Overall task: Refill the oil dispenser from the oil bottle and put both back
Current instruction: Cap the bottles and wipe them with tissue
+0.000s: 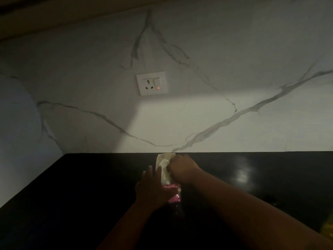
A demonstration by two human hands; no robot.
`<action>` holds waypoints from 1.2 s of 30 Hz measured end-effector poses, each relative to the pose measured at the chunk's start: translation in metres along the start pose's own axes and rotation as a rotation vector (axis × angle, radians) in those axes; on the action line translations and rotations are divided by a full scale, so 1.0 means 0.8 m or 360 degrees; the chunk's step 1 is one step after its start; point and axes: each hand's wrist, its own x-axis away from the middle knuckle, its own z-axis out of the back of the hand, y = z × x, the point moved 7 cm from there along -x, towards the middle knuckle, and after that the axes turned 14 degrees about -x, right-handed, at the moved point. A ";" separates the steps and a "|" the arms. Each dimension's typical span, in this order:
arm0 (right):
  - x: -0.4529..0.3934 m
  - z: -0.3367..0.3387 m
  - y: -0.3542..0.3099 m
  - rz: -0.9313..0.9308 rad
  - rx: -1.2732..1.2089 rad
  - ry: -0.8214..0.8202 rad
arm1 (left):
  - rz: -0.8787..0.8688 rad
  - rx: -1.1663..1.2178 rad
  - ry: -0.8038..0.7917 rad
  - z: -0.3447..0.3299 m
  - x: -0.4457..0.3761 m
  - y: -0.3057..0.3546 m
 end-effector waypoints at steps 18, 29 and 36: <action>-0.021 0.010 0.039 -0.0226 -0.0977 0.0100 | 0.0019 0.0014 0.0180 -0.017 -0.007 -0.007; -0.008 0.033 0.030 -0.0189 -0.1396 0.0358 | 0.0065 0.0181 0.0438 0.015 0.005 -0.011; 0.034 0.067 0.024 -0.0033 -0.1463 0.0353 | -0.0139 0.0419 0.1098 0.075 0.028 0.002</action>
